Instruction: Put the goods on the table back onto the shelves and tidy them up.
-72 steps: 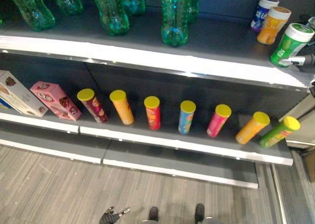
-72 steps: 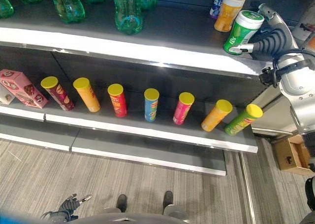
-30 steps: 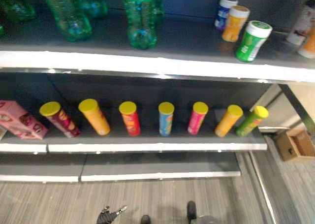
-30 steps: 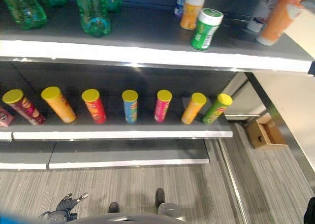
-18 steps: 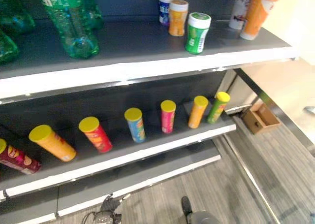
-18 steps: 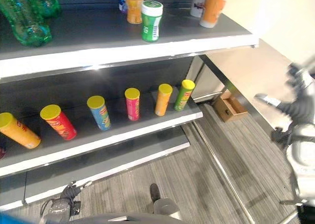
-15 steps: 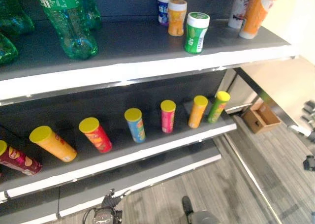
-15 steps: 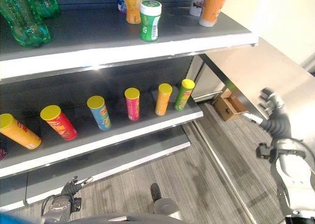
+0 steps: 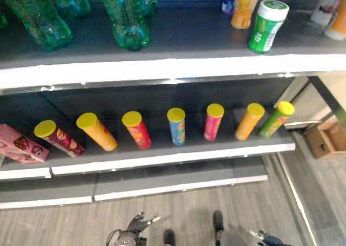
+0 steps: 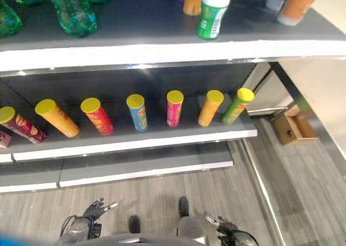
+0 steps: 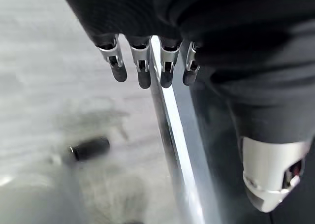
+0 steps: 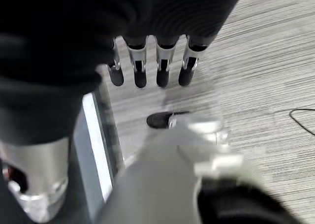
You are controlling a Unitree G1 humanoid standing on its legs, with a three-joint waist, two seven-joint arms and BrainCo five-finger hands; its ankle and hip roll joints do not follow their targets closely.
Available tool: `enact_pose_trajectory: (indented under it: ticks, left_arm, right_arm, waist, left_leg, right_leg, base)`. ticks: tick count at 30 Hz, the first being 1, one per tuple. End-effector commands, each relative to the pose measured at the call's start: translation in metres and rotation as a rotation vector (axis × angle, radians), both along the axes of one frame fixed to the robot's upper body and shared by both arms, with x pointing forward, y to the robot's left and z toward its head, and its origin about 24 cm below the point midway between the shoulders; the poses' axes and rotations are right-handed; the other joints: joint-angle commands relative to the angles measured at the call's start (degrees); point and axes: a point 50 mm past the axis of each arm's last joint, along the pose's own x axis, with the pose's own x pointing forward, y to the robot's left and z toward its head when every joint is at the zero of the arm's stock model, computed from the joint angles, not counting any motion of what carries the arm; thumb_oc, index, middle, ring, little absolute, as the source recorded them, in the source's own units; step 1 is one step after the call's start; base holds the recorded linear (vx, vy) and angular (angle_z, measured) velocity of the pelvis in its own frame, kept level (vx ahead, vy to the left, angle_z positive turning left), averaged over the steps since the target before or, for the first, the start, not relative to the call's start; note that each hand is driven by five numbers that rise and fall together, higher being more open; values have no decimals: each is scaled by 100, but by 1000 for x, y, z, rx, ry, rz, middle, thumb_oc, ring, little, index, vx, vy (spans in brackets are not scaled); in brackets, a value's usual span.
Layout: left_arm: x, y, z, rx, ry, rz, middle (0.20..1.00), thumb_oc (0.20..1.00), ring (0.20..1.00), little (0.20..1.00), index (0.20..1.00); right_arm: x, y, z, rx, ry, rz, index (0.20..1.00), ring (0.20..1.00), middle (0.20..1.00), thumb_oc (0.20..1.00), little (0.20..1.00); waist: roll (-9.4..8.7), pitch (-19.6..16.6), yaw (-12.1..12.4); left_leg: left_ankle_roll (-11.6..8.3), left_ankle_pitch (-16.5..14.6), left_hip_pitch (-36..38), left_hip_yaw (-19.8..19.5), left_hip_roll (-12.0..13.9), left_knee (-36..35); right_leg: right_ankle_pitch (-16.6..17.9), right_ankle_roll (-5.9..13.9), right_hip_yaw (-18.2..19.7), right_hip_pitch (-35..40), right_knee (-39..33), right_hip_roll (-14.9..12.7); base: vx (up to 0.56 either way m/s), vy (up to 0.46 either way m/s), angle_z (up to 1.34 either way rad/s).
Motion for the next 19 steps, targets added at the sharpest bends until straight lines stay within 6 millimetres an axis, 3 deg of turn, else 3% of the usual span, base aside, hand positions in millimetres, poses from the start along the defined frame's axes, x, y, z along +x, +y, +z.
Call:
enact_pose_trajectory:
  ticks: [1,8,19]
  left_arm:
    - [26,28,16,99,-65,11,1000,1000,1000,1000,1000]
    - [27,32,17,114,-50,1,1000,1000,1000,1000,1000]
    - [14,14,5,60,-1,-6,1000,1000,1000,1000,1000]
  right_arm:
    - [16,-20,8,-168,-21,93,1000,1000,1000,1000,1000]
    - [23,-17,9,-213,-3,213,1000,1000,1000,1000,1000]
    - [25,-15,8,-222,-1,248,1000,1000,1000,1000,1000]
  waist:
    - [-336,13,22]
    - [-267,-44,116]
    - [-236,-55,172]
  left_leg:
    - [36,-732,53,226,8,565]
    - [-19,-717,85,83,50,575]
    - [-52,-703,101,-2,76,573]
  right_leg:
    - [-768,516,-68,207,544,-535]
    - [-888,432,-264,406,522,-505]
    - [-966,385,-378,499,543,-488]
  base:
    - [51,-69,24]
    - [20,-39,13]
    - [4,-9,4]
